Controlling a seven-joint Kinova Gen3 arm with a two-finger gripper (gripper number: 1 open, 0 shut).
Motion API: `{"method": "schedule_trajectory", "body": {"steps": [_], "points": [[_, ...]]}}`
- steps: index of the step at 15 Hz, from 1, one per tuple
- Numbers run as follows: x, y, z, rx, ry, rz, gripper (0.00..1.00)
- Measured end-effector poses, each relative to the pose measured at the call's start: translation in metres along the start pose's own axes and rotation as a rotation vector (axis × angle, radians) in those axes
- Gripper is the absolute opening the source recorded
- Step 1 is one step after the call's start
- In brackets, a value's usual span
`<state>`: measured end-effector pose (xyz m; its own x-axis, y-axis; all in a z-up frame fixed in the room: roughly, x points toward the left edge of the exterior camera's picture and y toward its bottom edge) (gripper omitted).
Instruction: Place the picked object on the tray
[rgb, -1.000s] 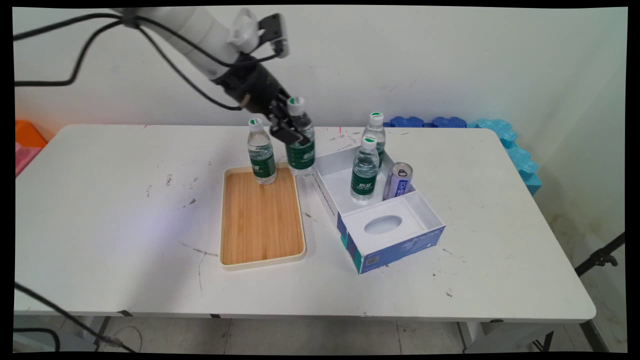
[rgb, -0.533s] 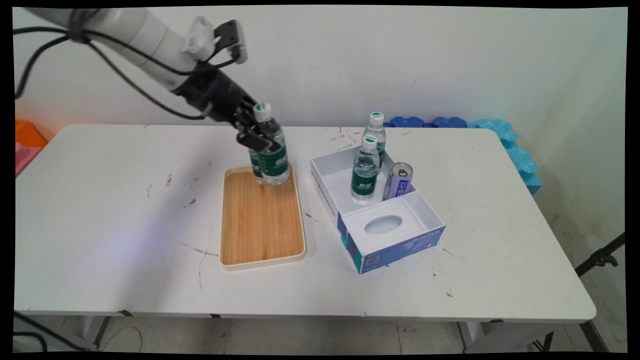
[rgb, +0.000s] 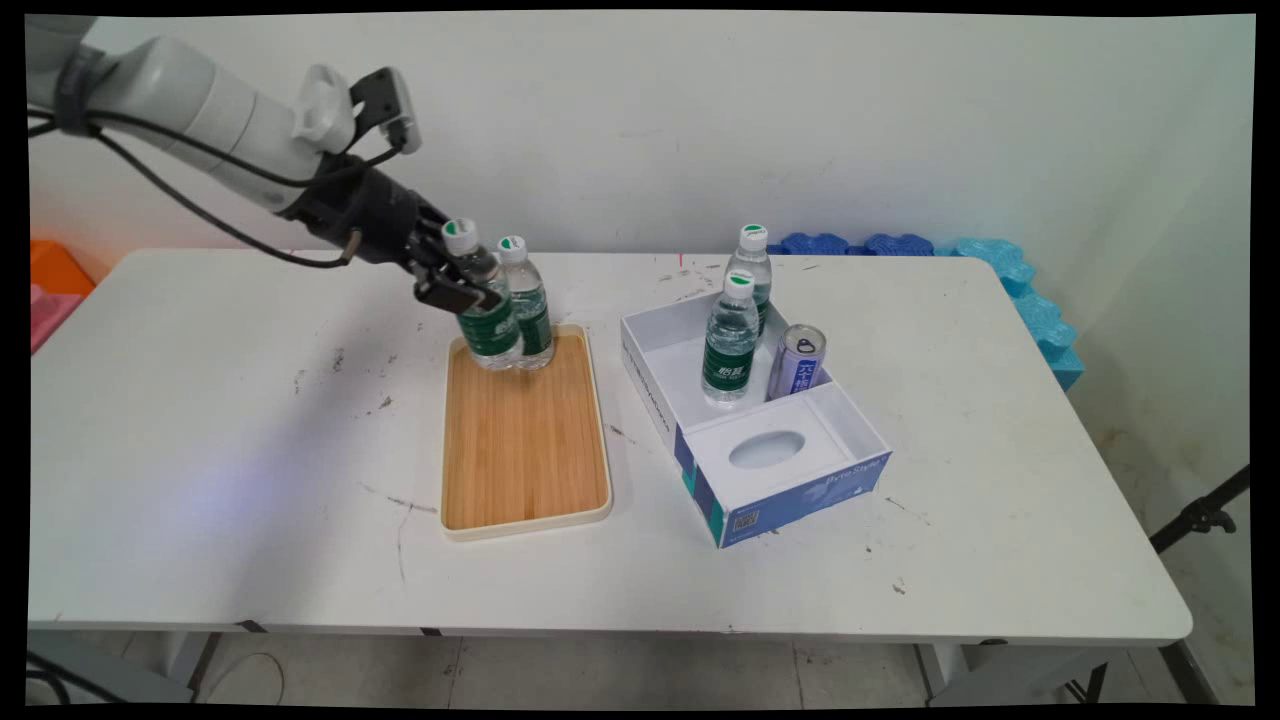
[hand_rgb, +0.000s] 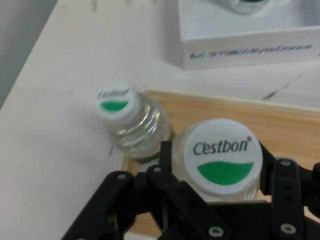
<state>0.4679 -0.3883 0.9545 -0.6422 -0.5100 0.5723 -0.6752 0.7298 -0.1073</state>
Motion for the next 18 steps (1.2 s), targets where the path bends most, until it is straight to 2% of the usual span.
{"method": "schedule_trajectory", "body": {"steps": [5, 8, 12, 18], "points": [[-0.033, -0.016, 0.005, 0.065, -0.003, -0.054, 0.00], [-0.048, -0.020, 0.011, 0.089, -0.006, -0.085, 0.00], [-0.060, -0.020, 0.022, 0.101, -0.008, -0.122, 0.00], [-0.065, -0.020, 0.043, 0.107, 0.001, -0.166, 0.00]]}}
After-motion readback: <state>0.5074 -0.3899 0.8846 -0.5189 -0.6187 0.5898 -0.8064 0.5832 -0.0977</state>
